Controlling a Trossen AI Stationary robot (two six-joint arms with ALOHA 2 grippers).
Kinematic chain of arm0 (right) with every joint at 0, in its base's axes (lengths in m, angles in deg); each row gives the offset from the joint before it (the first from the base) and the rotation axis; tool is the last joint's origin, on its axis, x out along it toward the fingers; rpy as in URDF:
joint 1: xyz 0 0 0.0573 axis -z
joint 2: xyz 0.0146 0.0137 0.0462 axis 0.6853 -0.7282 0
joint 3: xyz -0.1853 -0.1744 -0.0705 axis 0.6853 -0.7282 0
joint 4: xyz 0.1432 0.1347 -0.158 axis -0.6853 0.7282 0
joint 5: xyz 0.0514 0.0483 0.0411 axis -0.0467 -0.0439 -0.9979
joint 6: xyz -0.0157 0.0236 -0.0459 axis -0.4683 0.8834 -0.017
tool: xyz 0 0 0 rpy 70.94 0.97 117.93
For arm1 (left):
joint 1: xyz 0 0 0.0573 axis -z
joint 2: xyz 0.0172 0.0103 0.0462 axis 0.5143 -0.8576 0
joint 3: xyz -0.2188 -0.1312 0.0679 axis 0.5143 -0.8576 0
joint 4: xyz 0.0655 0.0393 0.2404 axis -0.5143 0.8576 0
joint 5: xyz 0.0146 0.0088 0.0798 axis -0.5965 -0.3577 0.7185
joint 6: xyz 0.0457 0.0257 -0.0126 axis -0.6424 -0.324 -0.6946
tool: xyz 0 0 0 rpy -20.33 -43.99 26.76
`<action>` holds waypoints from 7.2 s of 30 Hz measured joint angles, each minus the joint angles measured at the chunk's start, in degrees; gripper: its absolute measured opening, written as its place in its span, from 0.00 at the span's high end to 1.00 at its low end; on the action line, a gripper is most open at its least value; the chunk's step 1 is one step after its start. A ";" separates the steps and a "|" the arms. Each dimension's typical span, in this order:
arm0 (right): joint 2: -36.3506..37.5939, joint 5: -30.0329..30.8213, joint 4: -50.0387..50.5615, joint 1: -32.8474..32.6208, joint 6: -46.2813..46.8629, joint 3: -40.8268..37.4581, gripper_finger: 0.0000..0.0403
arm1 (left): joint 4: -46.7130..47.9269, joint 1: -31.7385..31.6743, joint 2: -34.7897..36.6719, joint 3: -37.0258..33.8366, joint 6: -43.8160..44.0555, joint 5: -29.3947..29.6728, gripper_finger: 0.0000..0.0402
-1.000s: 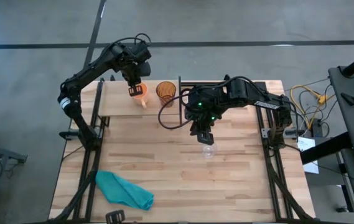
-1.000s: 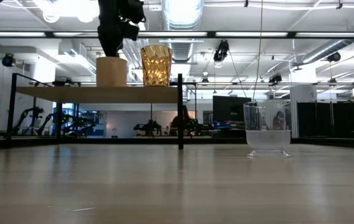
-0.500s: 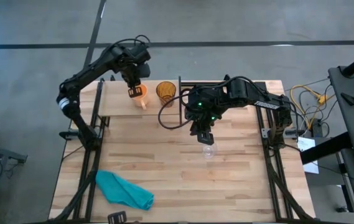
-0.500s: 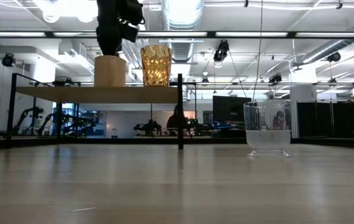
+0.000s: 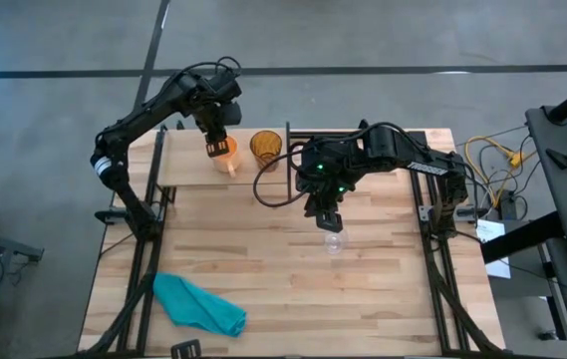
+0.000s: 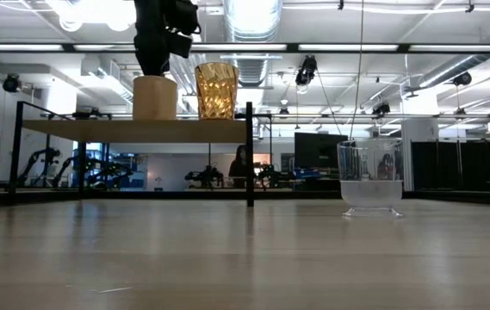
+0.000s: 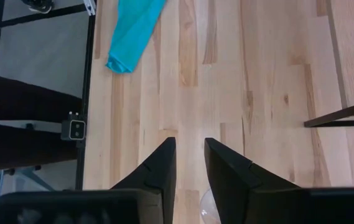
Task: Stack small to large cups/mugs on shelf
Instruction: Put the transparent mug on the shelf
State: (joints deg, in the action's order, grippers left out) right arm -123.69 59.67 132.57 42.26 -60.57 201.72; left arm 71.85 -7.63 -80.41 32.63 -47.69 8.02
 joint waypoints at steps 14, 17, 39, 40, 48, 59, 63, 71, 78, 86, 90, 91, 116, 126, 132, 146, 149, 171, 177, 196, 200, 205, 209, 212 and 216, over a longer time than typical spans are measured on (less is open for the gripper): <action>0.00 0.00 0.20 0.01 0.20 0.00 0.79 | -0.35 2.19 5.59 2.27 1.26 0.25 0.78; 0.00 0.02 3.96 0.01 0.09 0.00 0.79 | -0.32 2.67 7.92 2.38 4.23 0.29 0.78; 0.12 1.96 6.34 -0.12 6.70 -23.54 0.79 | -0.42 7.23 26.78 2.60 13.92 -7.03 0.78; 0.12 1.96 6.33 -0.12 6.71 -24.90 0.79 | -0.41 7.23 27.04 2.60 14.90 -7.03 0.78; 0.11 1.95 6.35 -0.12 7.14 -34.53 0.79 | -0.37 7.21 27.62 2.58 16.59 -7.03 0.78; 0.11 1.95 5.04 -0.10 24.37 -44.31 0.79 | -0.40 7.23 25.68 2.21 16.57 -7.01 0.78; 0.11 1.95 1.04 -0.10 26.58 -44.81 0.79 | -0.42 7.23 25.15 2.22 16.41 -6.99 0.78; 0.17 1.37 -5.90 -0.11 23.04 -43.43 0.79 | -0.39 7.23 24.92 2.23 16.35 -6.99 0.78; 0.55 -2.32 -6.00 -1.96 15.18 -40.04 0.79 | -0.37 7.23 24.97 2.23 16.14 -6.99 0.78; 0.59 -3.65 -6.18 -3.90 13.05 -40.06 0.79 | -0.38 7.23 24.66 2.23 16.04 -6.97 0.78; 0.37 -3.49 -6.34 -4.29 15.30 -41.13 0.79 | -0.39 7.23 24.49 2.23 16.17 -6.97 0.78; 0.37 -3.22 -6.54 -4.34 15.66 -41.34 0.79 | -0.40 7.23 24.49 2.23 16.19 -6.97 0.78; 0.35 2.97 -12.65 -4.49 17.20 -46.18 0.79 | -0.42 7.22 24.47 2.23 16.55 -6.98 0.78; 0.03 2.93 -14.88 -4.49 17.18 -46.48 0.79 | -0.42 7.23 24.47 2.23 16.20 -6.97 0.78; -0.07 2.80 -16.57 -4.49 17.17 -47.36 0.79 | -0.42 7.20 24.45 2.23 16.20 -6.97 0.78; -0.06 2.99 -18.05 -4.49 19.54 -50.20 0.84 | -0.46 7.20 24.45 2.23 14.60 -6.97 0.78; -0.05 2.99 -18.57 -4.49 19.28 -49.92 0.87 | -0.47 7.22 24.32 2.23 14.53 -6.97 0.78; 0.07 6.45 -9.30 -5.58 5.24 -32.37 0.98 | -0.41 7.20 24.23 2.23 14.56 -12.13 0.78; 0.15 19.32 -4.78 -7.40 -10.86 -18.83 0.98 | -0.42 7.20 24.23 2.23 14.56 -18.41 0.78; -0.07 26.17 -20.44 -7.47 -47.41 -5.78 0.98 | -12.35 7.23 24.08 2.23 14.69 -34.41 0.78; -1.32 25.38 -21.73 -7.49 -47.51 -5.95 0.98 | -12.87 7.29 24.00 2.15 15.05 -34.74 0.78; -3.28 25.06 -25.67 -7.49 -49.11 -5.81 0.98 | -12.79 9.70 22.40 0.92 15.08 -35.53 0.78; -4.13 25.07 -25.85 -7.46 -49.86 -5.79 0.98 | -12.53 12.11 20.95 -0.22 14.73 -35.56 0.78; -4.16 25.07 -25.68 -7.44 -49.12 -5.99 0.98 | -12.52 13.19 20.30 -0.50 12.81 -35.56 0.78; -4.13 25.07 -25.67 -7.33 -48.90 -5.94 0.98 | -12.69 14.07 19.52 -0.44 11.57 -35.56 0.78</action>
State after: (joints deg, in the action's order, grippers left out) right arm -127.82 84.74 106.89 34.92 -109.47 195.78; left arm 59.17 6.44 -60.89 32.20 -36.11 -27.53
